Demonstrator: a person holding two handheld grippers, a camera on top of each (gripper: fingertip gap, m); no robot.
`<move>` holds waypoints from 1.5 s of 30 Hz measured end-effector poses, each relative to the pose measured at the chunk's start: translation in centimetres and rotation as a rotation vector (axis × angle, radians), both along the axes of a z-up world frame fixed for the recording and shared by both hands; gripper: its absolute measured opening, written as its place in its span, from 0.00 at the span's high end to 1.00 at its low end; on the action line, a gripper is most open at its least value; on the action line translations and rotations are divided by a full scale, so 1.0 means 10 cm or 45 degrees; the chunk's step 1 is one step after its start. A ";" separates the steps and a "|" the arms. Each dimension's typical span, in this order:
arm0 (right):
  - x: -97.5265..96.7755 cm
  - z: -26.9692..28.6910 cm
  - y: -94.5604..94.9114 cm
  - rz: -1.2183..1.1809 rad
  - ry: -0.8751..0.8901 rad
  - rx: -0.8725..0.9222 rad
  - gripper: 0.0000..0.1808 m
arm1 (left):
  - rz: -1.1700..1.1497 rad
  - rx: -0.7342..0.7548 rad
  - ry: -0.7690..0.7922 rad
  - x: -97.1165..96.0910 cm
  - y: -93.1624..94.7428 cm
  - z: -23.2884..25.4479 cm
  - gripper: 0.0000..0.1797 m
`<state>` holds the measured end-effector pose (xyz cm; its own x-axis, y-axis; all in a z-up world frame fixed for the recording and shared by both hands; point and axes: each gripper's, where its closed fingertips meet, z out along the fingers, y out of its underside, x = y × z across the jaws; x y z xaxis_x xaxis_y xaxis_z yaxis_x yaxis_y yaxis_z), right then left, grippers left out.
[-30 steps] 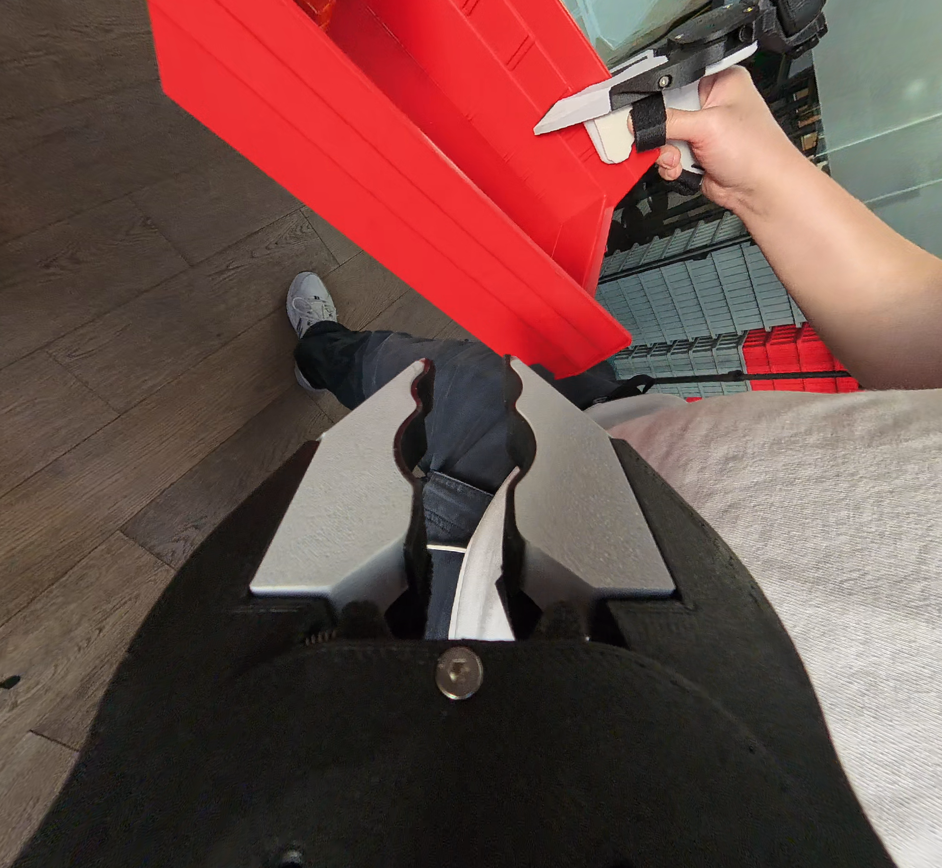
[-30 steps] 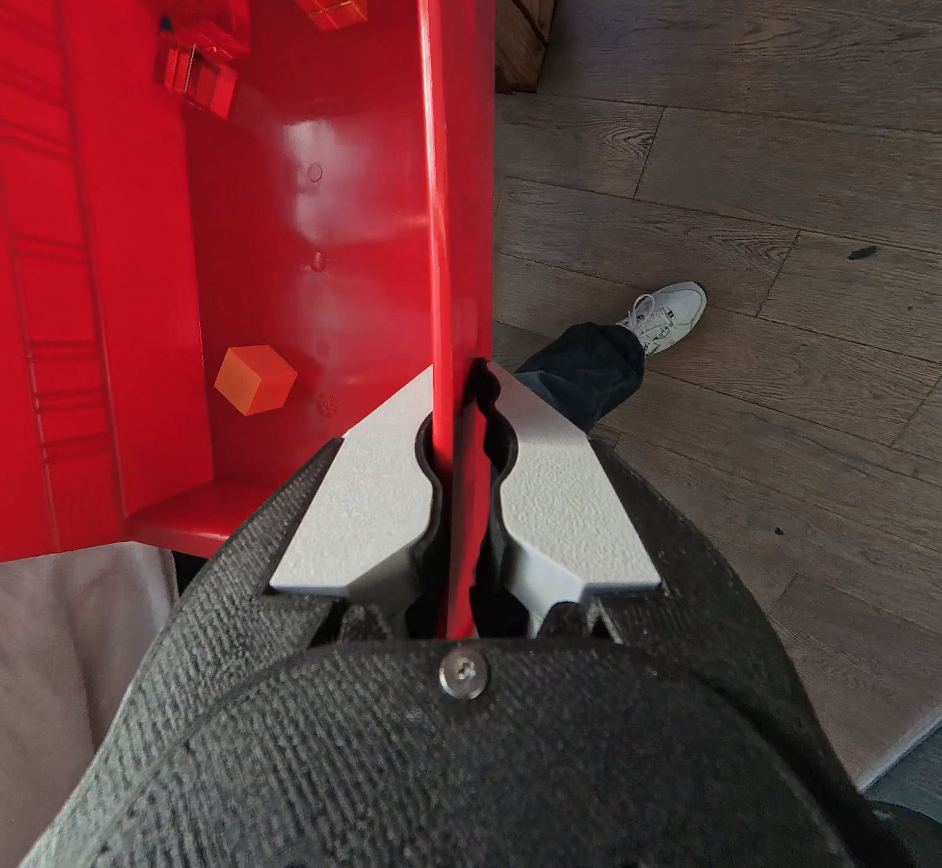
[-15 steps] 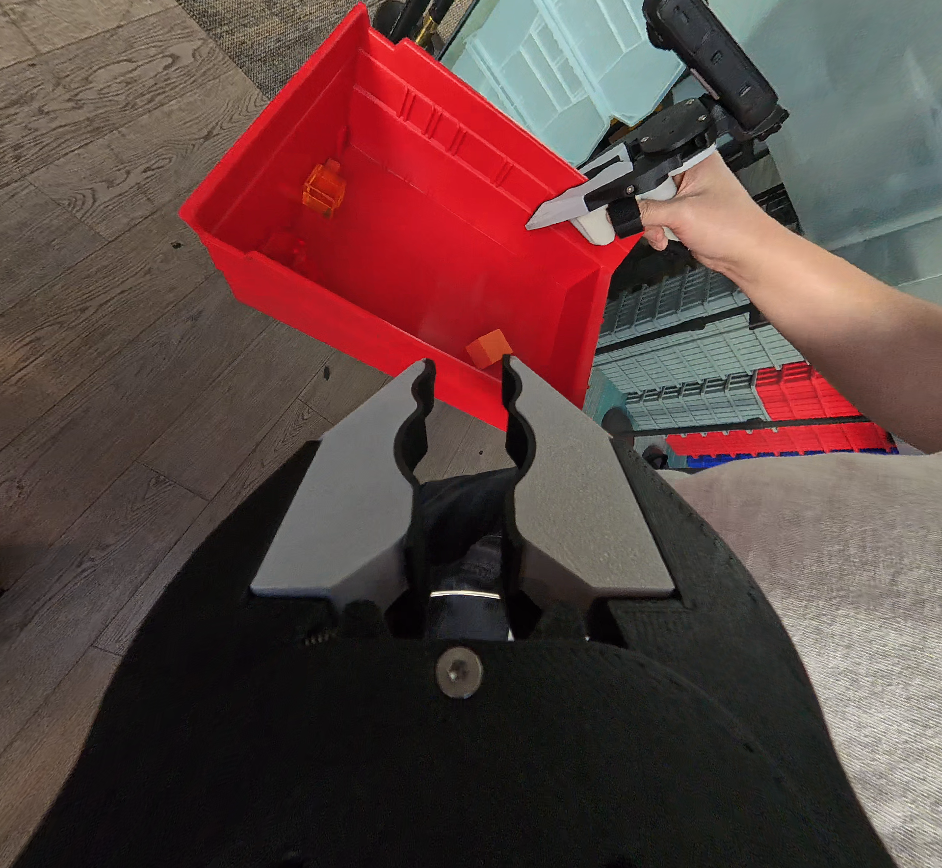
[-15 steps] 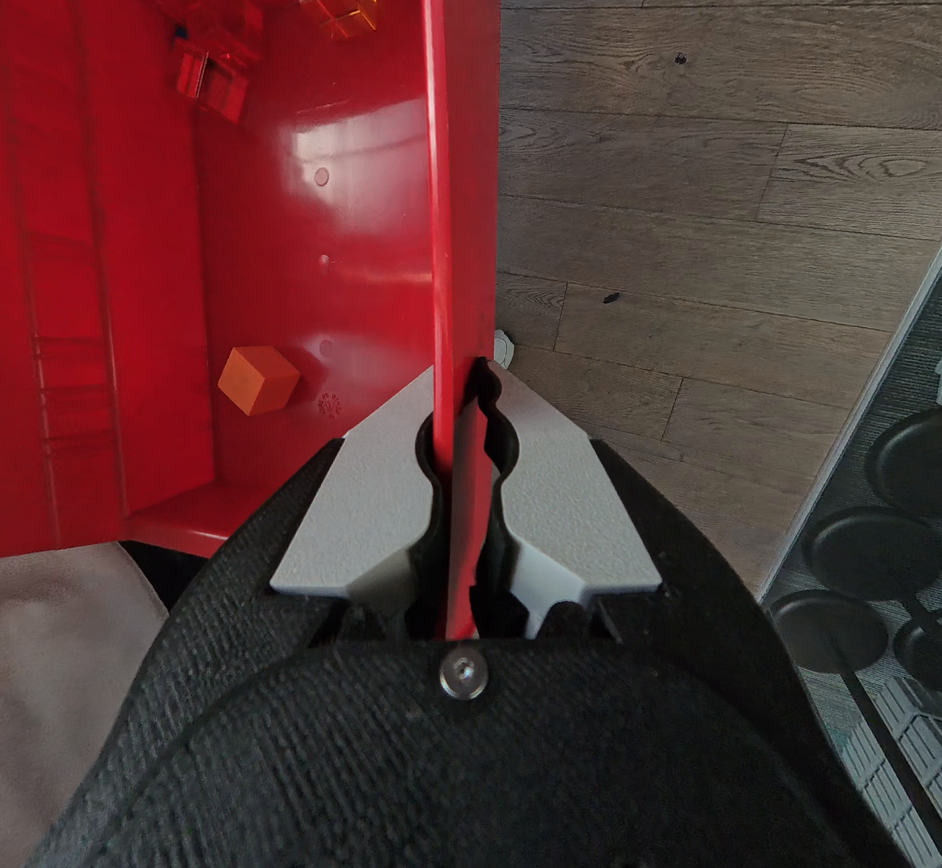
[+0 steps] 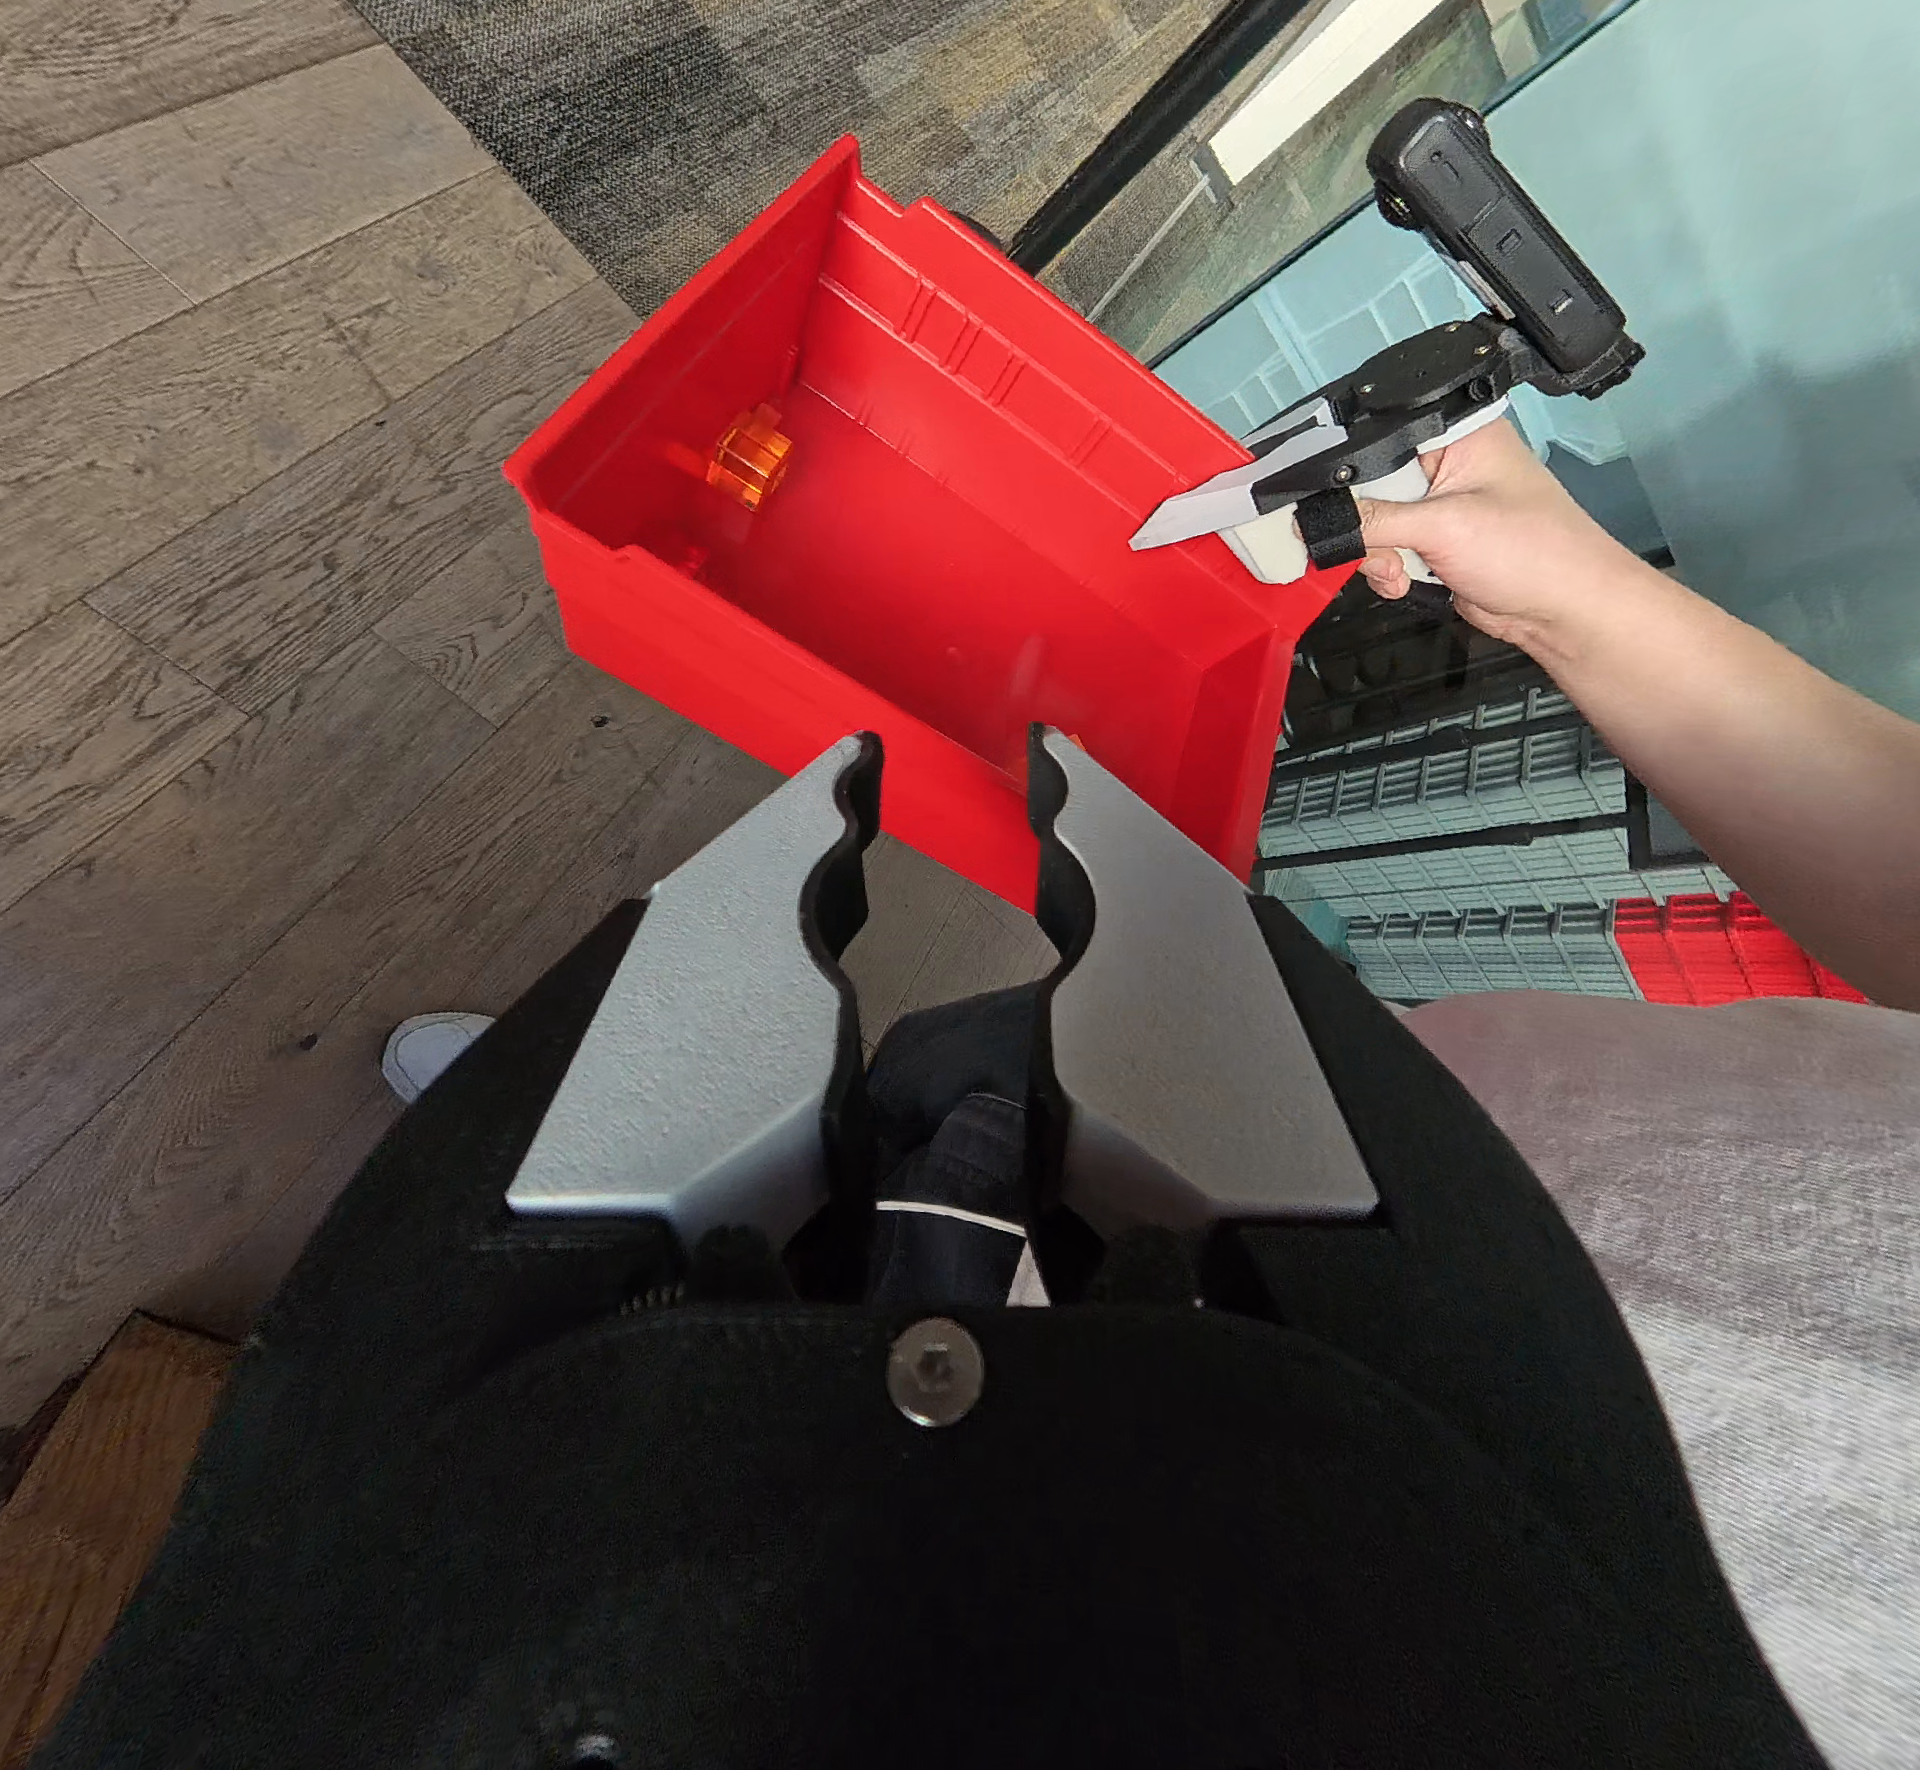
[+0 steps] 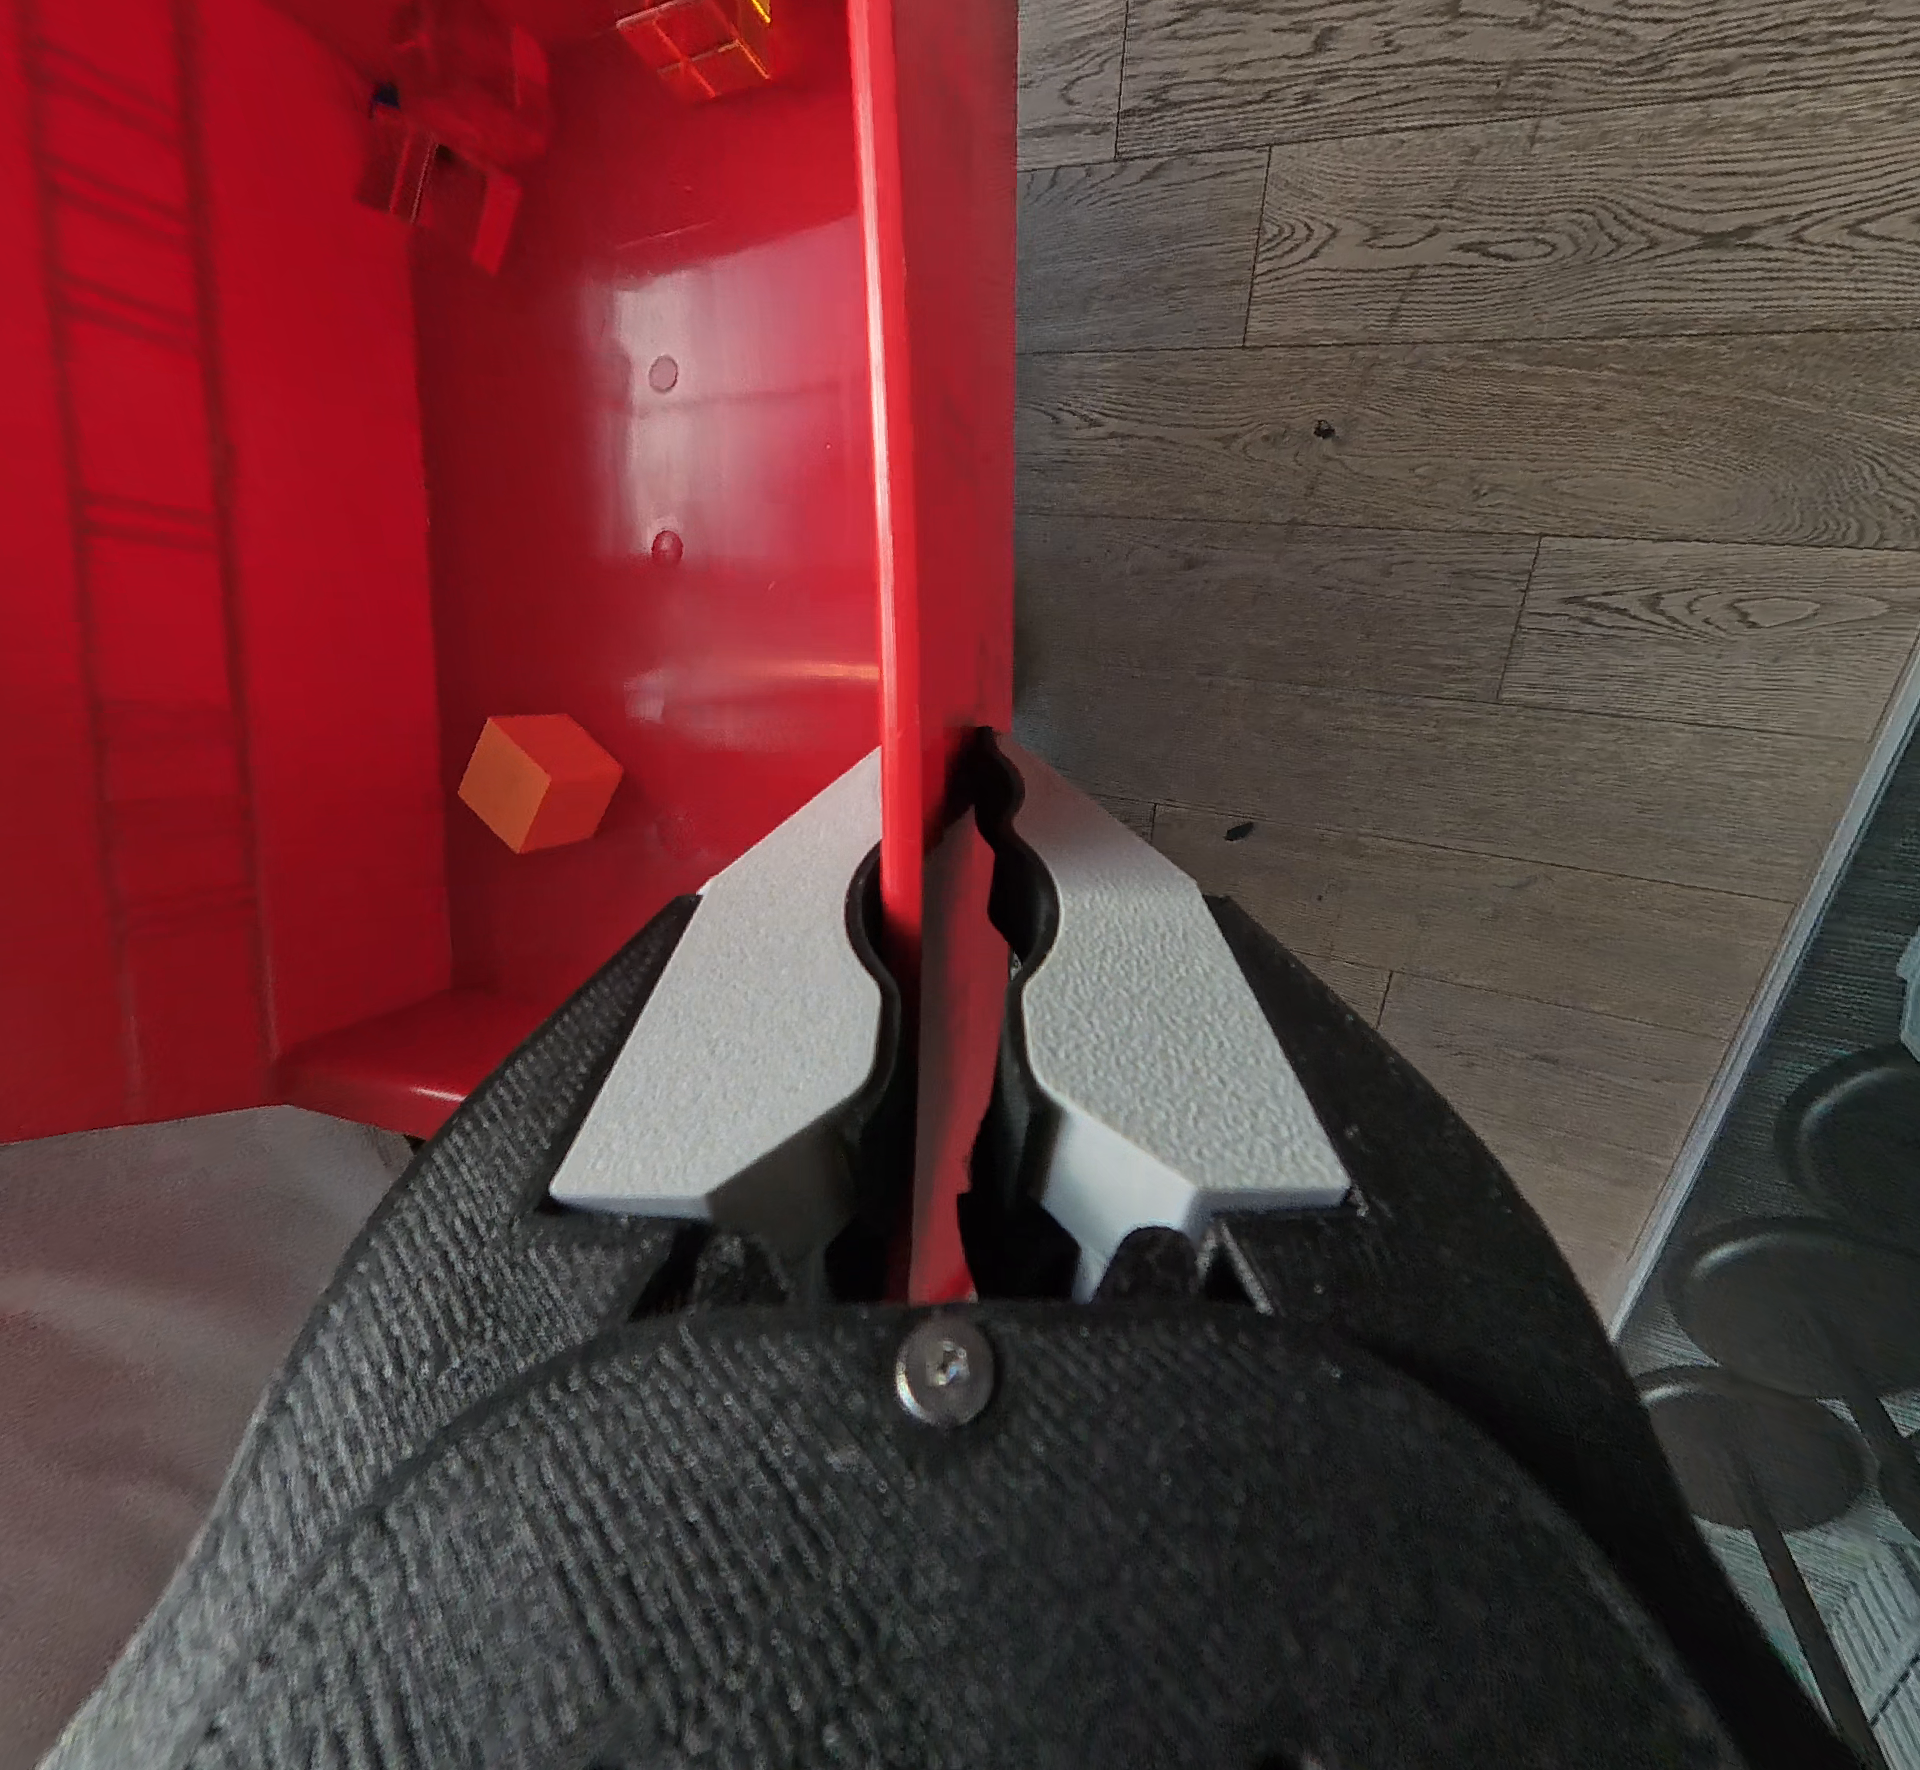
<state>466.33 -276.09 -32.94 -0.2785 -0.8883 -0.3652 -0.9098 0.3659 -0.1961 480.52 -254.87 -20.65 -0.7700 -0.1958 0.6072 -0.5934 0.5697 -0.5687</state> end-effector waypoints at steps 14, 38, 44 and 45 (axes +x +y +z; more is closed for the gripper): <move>3.59 0.08 -0.53 0.165 -0.114 0.083 0.97 | 0.372 0.040 -0.061 3.75 -0.23 0.21 0.84; 8.89 0.20 -3.24 0.212 -0.148 0.049 0.96 | 0.003 0.009 -0.434 8.91 -3.55 0.52 0.85; 9.58 0.17 -4.62 0.039 -0.192 0.062 0.96 | -0.252 -0.136 -0.434 9.77 -5.45 0.83 0.83; 9.71 0.17 -4.93 0.031 -0.190 0.051 0.96 | -0.244 -0.173 -0.392 9.92 -5.75 0.88 0.83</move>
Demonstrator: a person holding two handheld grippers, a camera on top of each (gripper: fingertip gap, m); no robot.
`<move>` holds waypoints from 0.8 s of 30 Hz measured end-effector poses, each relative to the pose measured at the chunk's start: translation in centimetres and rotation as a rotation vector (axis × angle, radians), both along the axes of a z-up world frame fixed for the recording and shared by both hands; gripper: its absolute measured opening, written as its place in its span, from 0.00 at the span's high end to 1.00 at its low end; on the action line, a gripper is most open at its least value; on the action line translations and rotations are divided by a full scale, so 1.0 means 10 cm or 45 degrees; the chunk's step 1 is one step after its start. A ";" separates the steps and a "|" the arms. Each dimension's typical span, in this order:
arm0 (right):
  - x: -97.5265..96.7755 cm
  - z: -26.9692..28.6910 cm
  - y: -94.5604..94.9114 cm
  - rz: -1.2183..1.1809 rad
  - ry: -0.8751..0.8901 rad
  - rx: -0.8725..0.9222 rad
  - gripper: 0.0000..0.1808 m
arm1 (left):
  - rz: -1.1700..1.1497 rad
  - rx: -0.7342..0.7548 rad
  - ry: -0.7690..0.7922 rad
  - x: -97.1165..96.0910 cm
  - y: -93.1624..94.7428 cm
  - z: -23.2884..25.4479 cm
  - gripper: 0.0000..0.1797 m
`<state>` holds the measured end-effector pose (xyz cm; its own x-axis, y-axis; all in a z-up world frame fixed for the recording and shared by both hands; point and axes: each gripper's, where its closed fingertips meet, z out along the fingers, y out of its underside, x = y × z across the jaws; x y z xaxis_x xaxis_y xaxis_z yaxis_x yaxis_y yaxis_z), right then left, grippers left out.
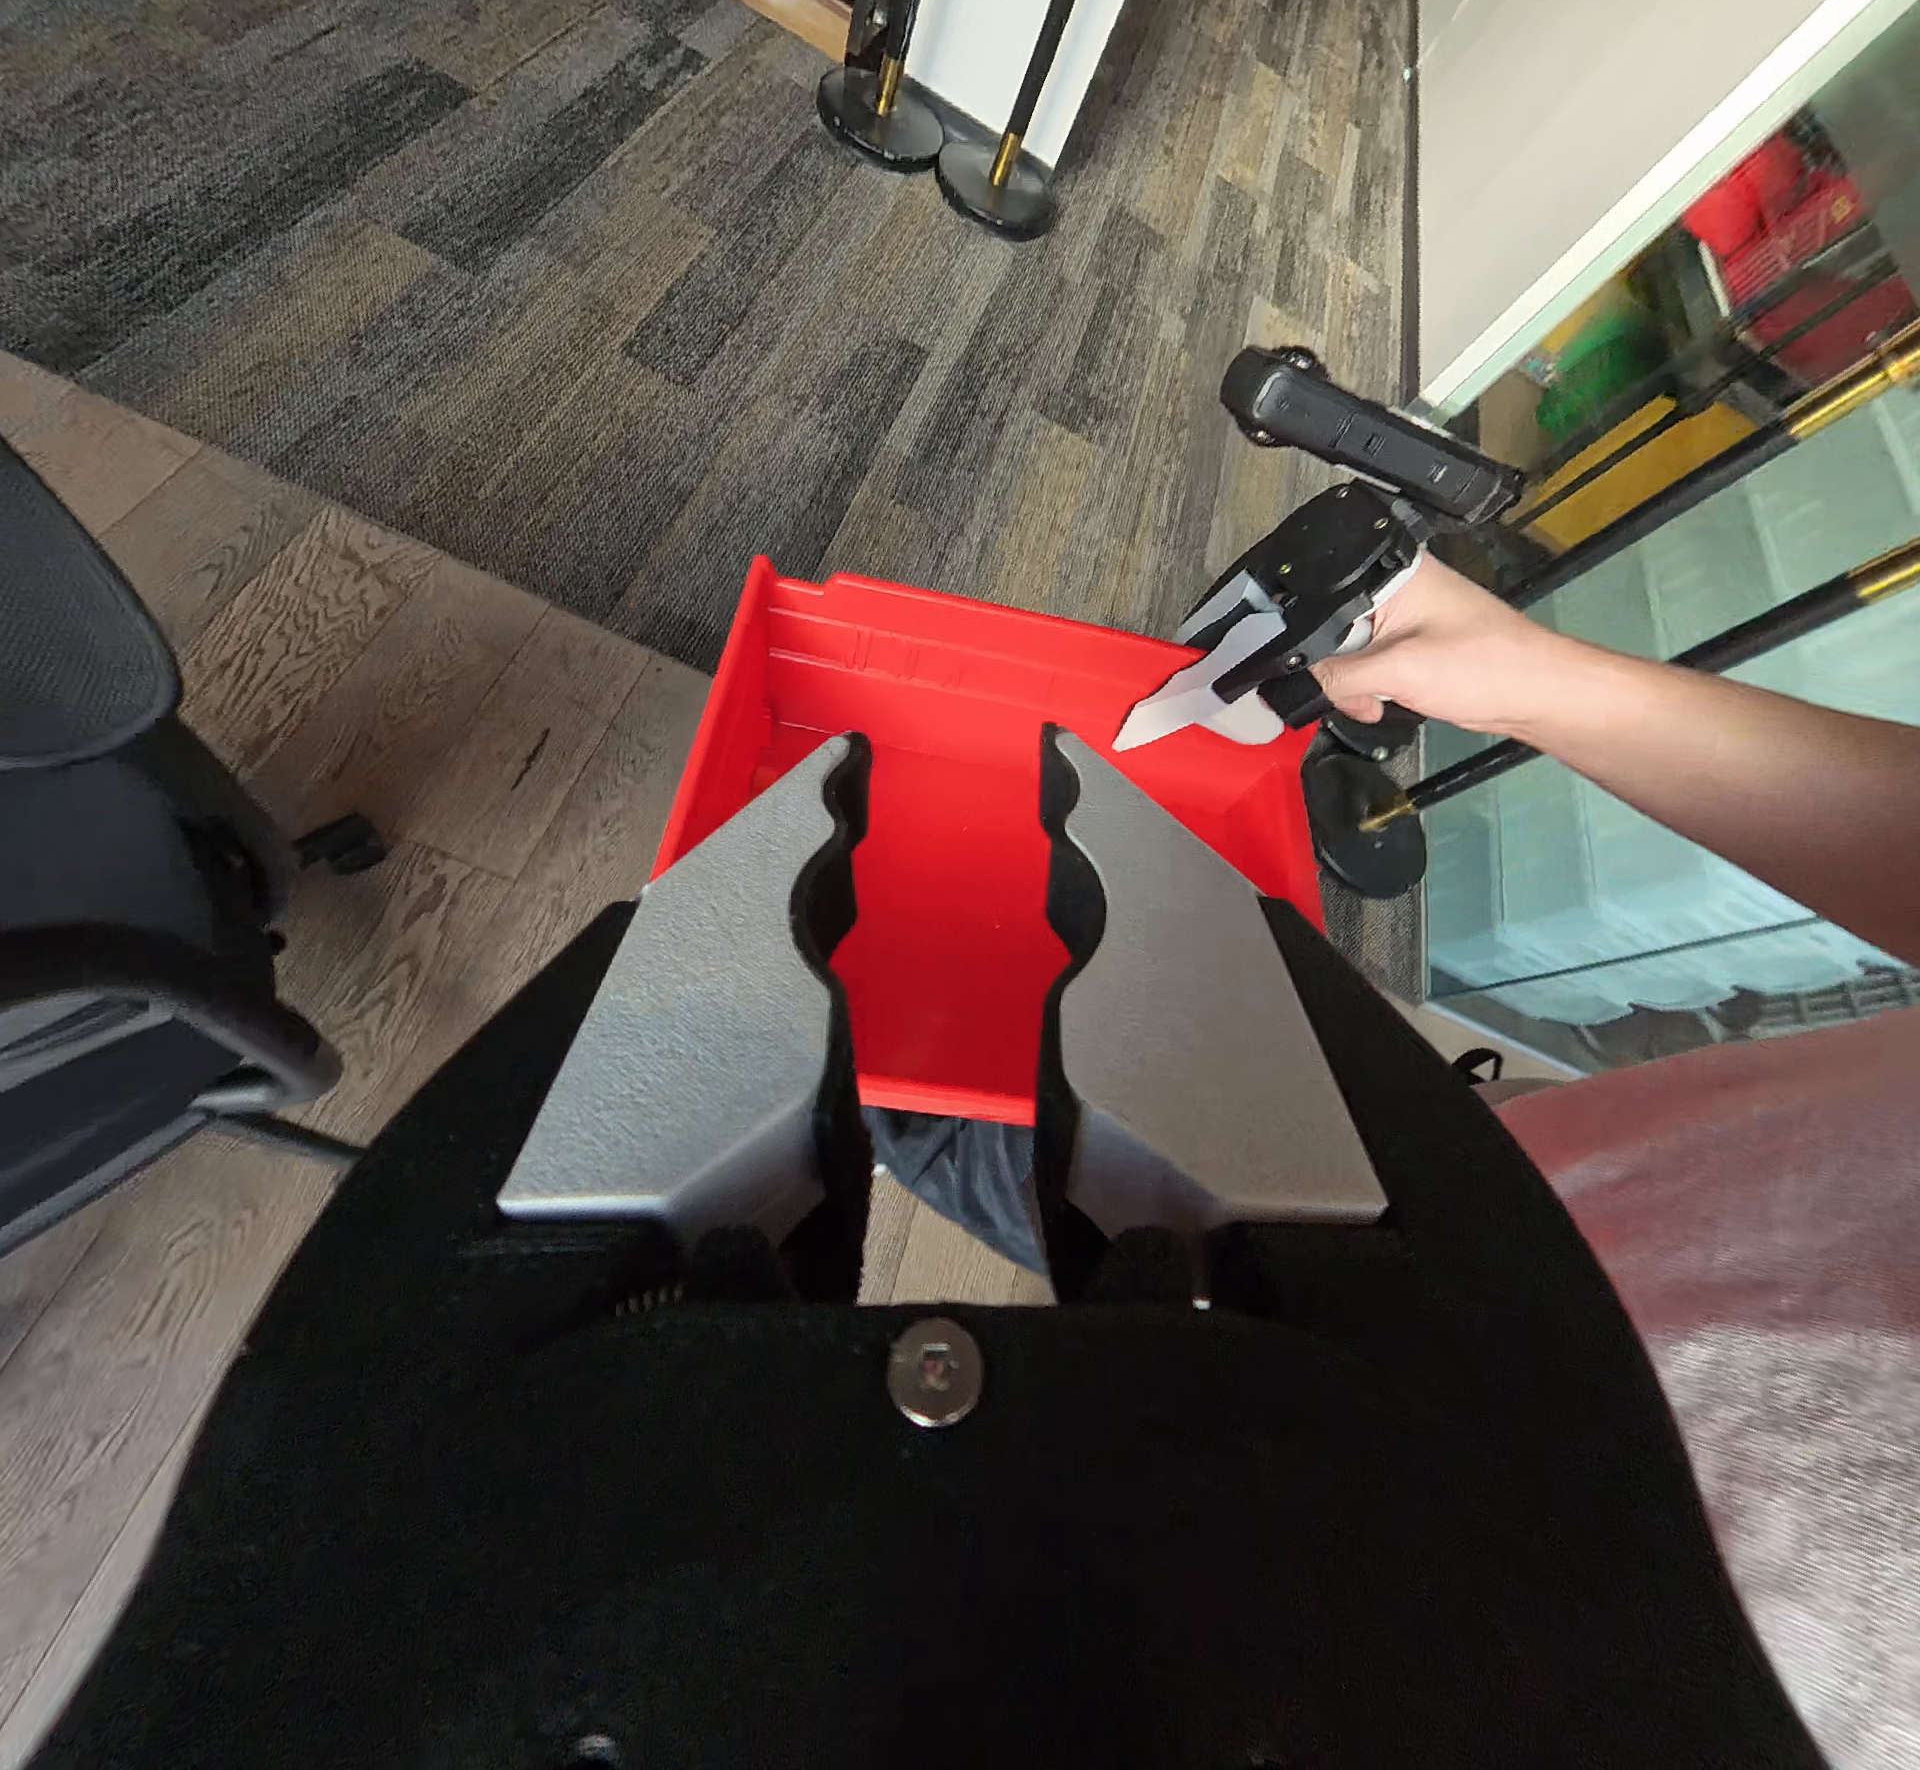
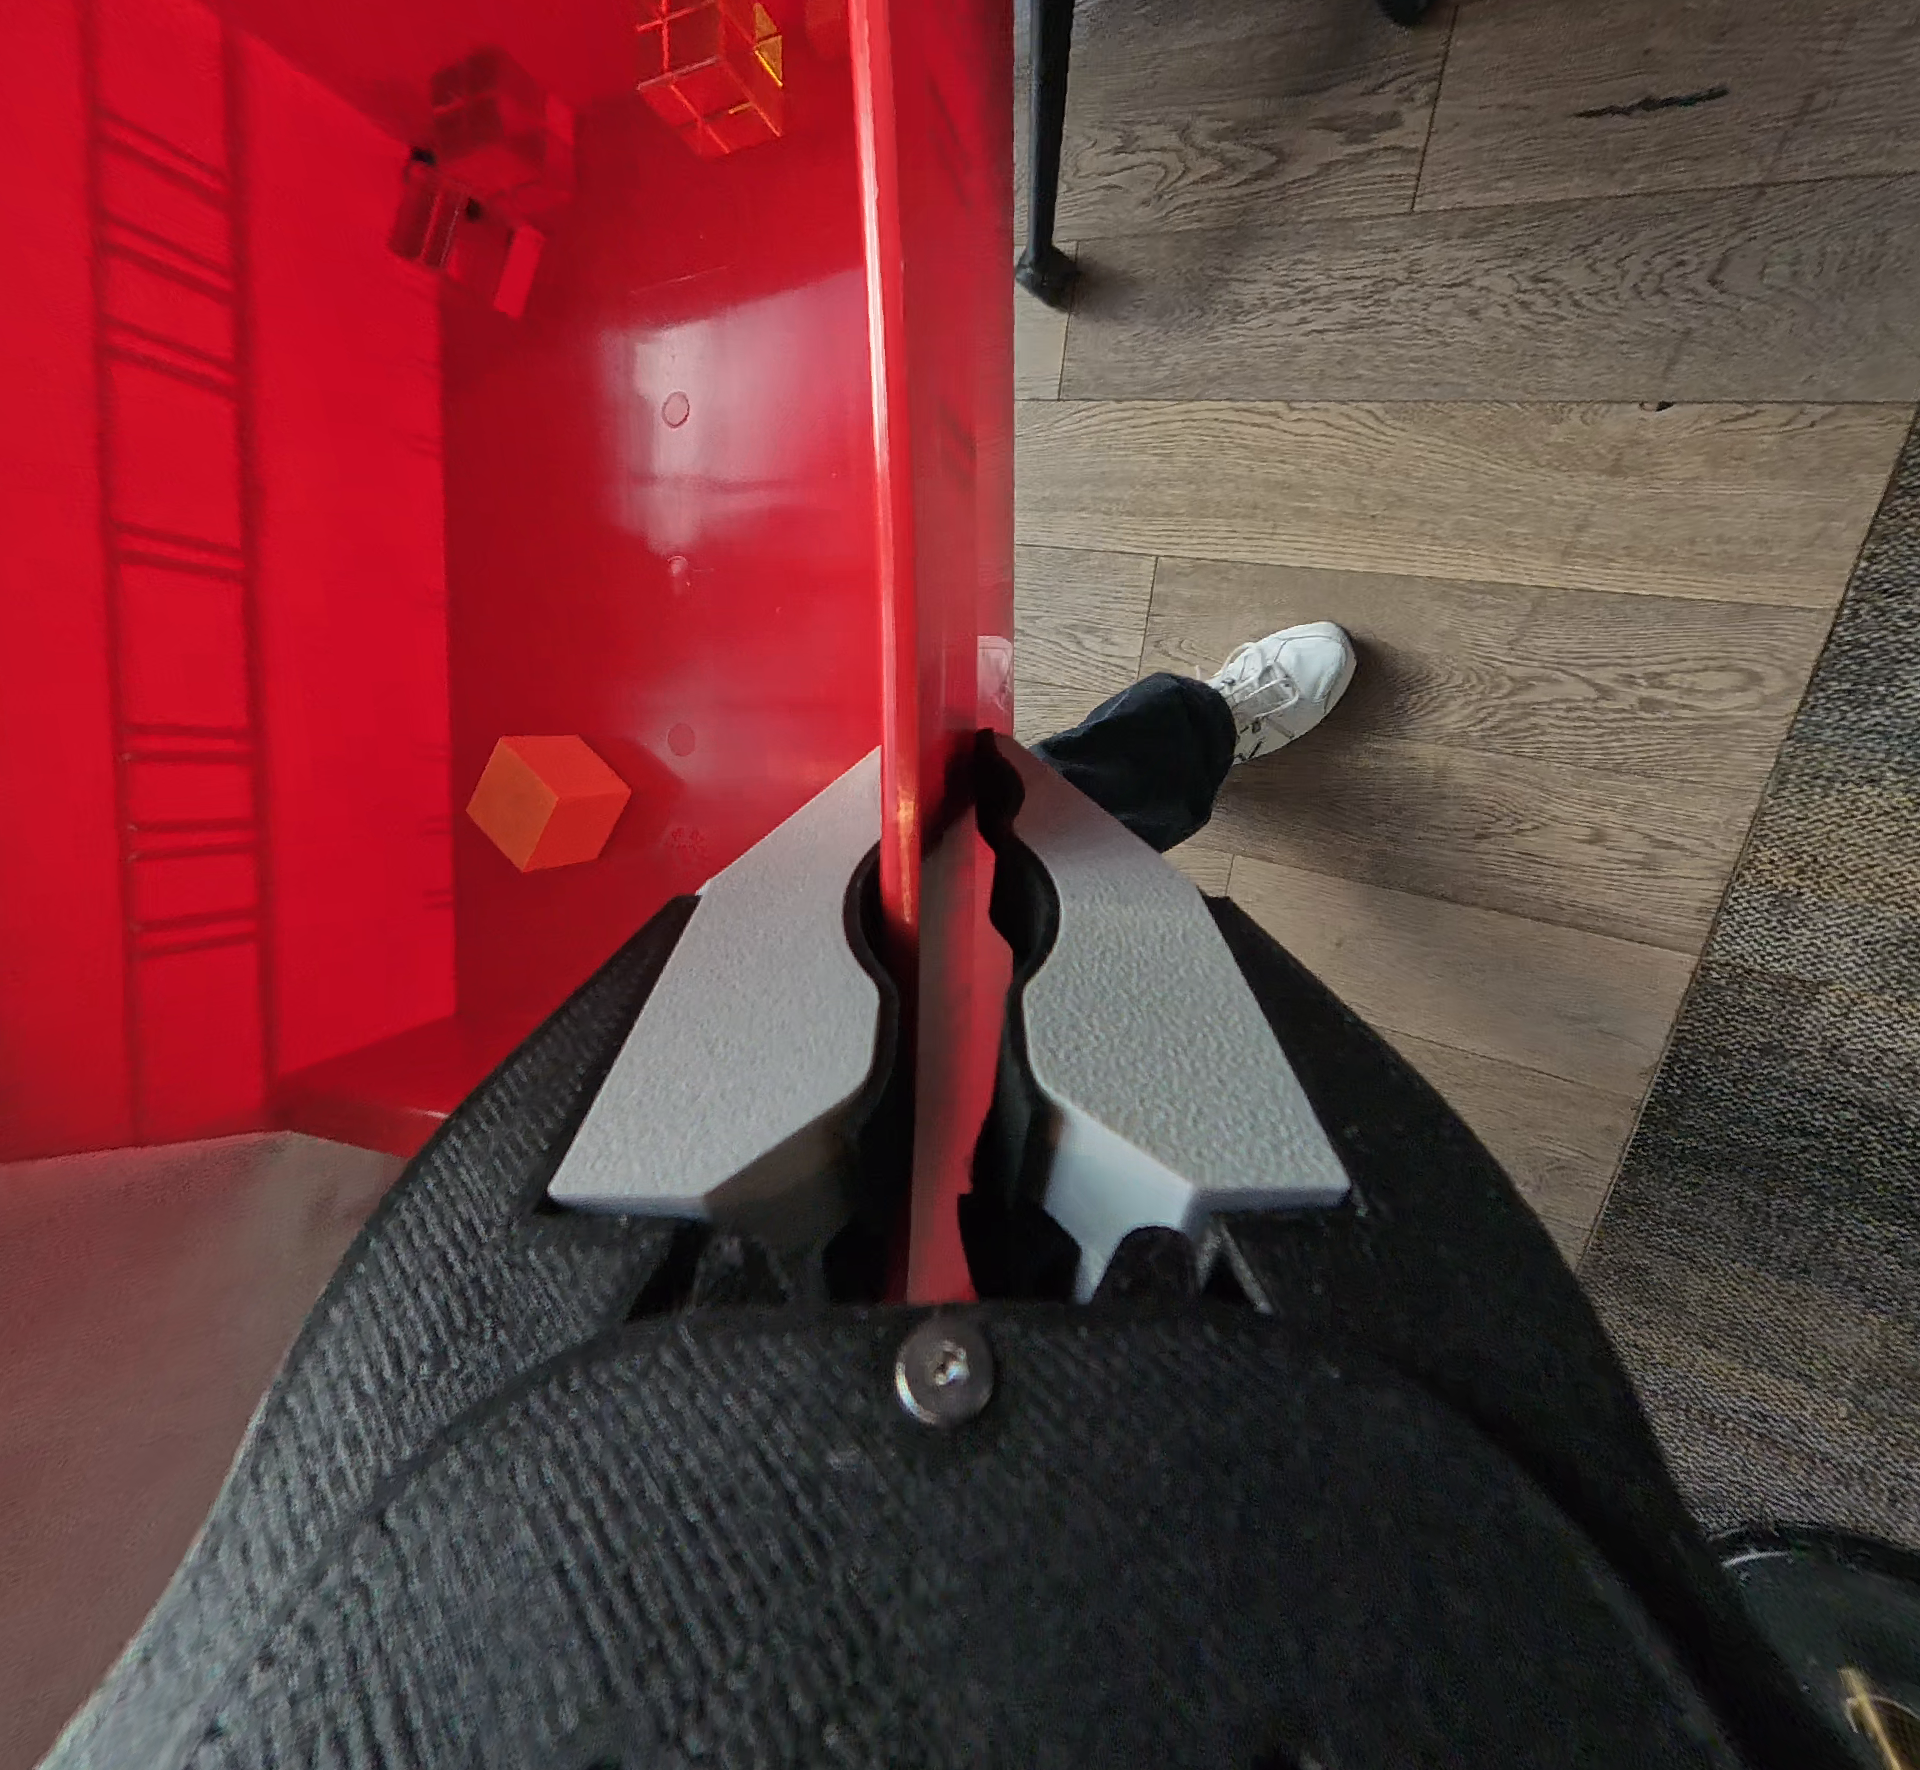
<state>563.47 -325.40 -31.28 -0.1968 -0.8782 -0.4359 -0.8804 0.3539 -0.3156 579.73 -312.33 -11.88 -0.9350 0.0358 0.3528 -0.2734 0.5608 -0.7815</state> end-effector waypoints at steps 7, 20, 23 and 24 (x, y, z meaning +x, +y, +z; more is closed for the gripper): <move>1.08 0.14 -2.17 -0.008 0.110 -0.080 0.96 | 0.118 -0.123 0.263 1.10 -1.75 0.15 0.84; 4.38 0.29 -5.06 0.034 0.050 -0.175 0.96 | 0.467 -0.229 0.251 4.58 -3.92 0.02 0.85; 5.26 0.38 -5.47 0.066 0.030 -0.183 0.96 | 0.508 -0.233 0.244 5.37 -4.23 0.23 0.85; 5.55 0.41 -5.59 0.081 0.021 -0.179 0.96 | 0.522 -0.237 0.211 5.62 -4.33 0.29 0.85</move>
